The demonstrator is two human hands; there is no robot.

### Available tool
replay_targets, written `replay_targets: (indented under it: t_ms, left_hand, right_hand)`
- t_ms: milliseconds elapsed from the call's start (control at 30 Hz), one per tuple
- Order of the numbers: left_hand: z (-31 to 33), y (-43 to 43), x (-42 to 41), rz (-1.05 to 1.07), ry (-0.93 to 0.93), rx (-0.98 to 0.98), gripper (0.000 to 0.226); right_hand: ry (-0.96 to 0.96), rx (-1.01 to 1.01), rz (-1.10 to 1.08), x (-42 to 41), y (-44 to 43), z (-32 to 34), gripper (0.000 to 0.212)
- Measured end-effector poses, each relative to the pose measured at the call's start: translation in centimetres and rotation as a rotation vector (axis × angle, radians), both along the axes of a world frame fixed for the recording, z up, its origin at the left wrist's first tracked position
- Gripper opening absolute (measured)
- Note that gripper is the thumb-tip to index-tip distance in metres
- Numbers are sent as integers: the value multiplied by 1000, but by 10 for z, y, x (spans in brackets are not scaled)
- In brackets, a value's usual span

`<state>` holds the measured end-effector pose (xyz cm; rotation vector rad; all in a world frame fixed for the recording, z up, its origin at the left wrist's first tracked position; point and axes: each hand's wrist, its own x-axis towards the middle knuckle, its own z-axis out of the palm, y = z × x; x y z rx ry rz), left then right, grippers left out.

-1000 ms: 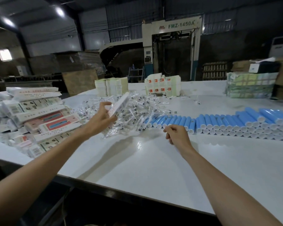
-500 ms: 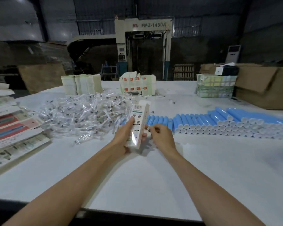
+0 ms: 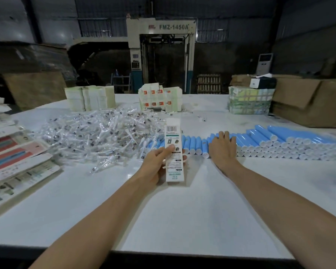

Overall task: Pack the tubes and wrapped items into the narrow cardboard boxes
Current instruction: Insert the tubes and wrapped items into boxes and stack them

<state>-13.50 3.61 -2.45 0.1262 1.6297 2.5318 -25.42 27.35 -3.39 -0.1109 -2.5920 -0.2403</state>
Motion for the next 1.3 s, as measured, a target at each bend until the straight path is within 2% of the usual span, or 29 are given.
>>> replay_targets:
  t_ms: [100, 233, 333, 467, 533, 600, 633, 733, 767, 867, 967, 1033, 1167, 1233, 1300]
  left_hand:
    - [2, -2, -1, 29, 26, -52, 53]
    - [1, -1, -4, 60, 25, -74, 58]
    - [0, 1, -5, 76, 17, -79, 57]
    - [0, 1, -2, 82, 26, -91, 52]
    - [0, 1, 1, 78, 32, -93, 43]
    - [-1, 2, 2, 79, 48, -92, 39]
    - [-1, 2, 2, 77, 58, -88, 39]
    - [1, 3, -2, 51, 97, -123, 41]
    - [2, 4, -4, 46, 105, -152, 42]
    - [15, 9, -14, 19, 118, -209, 39]
    - [27, 20, -24, 11, 126, -272, 39]
    - [24, 28, -27, -10, 138, -297, 40]
    - [11, 34, -30, -60, 115, -238, 55]
    - [7, 34, -33, -87, 125, -212, 47]
    - [4, 33, -34, -92, 138, -195, 35]
  right_hand:
    - [-5, 56, -2, 3, -3, 3, 21]
    - [-71, 101, 1, 11, -10, 6, 30]
    - [-69, 79, -5, 17, -18, 2, 43]
    - [13, -9, 34, 18, -21, -4, 80]
    - [80, -107, 72, 19, -17, 1, 76]
    - [168, -319, 162, 19, -12, 10, 61]
    - [180, -527, 245, 21, -11, 17, 55]
    - [133, -1321, 533, 25, -13, 45, 51]
    - [135, -1517, 615, 27, -15, 55, 50]
    - [190, -1940, 842, 30, -17, 80, 48]
    - [260, -2166, 1004, 34, -11, 98, 48]
    - [277, -2170, 1061, 35, -7, 105, 54]
    - [241, -1932, 989, 26, -1, 116, 78]
    - [178, -1763, 910, 21, -1, 116, 91]
    - [134, -1607, 867, 18, -3, 111, 95]
